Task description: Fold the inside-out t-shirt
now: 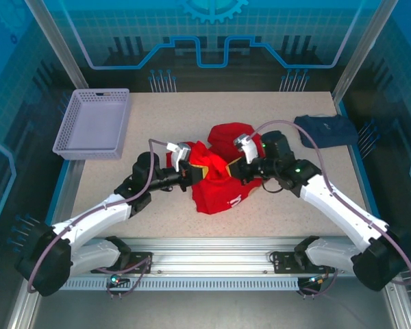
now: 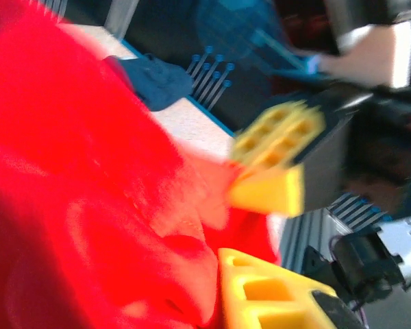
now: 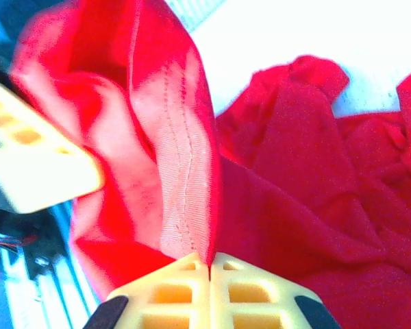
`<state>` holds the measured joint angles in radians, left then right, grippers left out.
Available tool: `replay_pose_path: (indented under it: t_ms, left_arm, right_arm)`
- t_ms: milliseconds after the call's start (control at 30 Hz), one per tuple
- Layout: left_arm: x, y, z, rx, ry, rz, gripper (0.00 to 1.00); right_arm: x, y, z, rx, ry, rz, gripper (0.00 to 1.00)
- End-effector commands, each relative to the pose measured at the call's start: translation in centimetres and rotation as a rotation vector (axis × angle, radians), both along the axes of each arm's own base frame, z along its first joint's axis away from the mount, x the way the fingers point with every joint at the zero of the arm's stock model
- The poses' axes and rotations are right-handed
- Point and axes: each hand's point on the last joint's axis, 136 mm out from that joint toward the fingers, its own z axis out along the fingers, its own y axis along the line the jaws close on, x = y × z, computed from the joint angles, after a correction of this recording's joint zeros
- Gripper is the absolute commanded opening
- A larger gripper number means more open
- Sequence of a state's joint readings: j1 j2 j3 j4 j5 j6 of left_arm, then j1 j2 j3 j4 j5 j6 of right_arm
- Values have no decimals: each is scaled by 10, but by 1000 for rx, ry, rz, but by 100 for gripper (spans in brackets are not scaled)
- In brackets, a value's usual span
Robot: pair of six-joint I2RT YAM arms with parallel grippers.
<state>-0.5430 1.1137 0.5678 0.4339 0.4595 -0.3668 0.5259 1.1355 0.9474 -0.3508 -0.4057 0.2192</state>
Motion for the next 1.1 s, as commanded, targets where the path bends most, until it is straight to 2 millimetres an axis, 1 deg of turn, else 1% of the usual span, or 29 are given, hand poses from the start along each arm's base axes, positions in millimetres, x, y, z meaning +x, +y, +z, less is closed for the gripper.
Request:
replay_pose_path:
  t_ms: [0, 67, 167, 233, 300, 367, 433, 567, 667, 733, 900, 1000, 1067]
  left_arm:
    - [11, 18, -15, 64, 10, 114, 28]
    - [11, 24, -20, 103, 17, 138, 40]
    - [9, 35, -26, 160, 13, 183, 50]
    - [6, 42, -25, 186, -6, 212, 54]
    - [2, 49, -19, 204, -41, 234, 56]
    - [-4, 49, -9, 208, -90, 224, 57]
    - [-12, 41, 2, 189, -134, 177, 57]
    - [-23, 7, 24, 112, -163, 26, 55]
    - [-25, -16, 31, 65, -136, -76, 53]
    - [-24, -27, 30, 50, -116, -121, 53]
    - [-15, -40, 28, 38, -96, -152, 51]
    - [-10, -46, 29, 30, -92, -163, 42]
    - [-7, -48, 27, 32, -88, -166, 34]
  right_arm:
    - [-15, 11, 32, 206, 24, 102, 0]
    - [-15, 13, 37, 247, 31, 118, 0]
    - [-13, 14, 40, 281, 47, 122, 0]
    - [-10, 13, 42, 293, 45, 118, 0]
    - [-8, 13, 44, 302, 39, 118, 0]
    - [-8, 12, 34, 303, 63, 118, 0]
    - [-8, 13, 34, 311, 66, 127, 0]
    - [-6, 13, 33, 308, 61, 130, 0]
    - [-6, 12, 32, 304, 62, 125, 0]
    - [-6, 11, 31, 301, 61, 121, 0]
    - [-8, 8, 29, 293, 57, 114, 0]
    - [-9, 7, 28, 288, 54, 111, 0]
    - [-9, 6, 28, 287, 52, 109, 0]
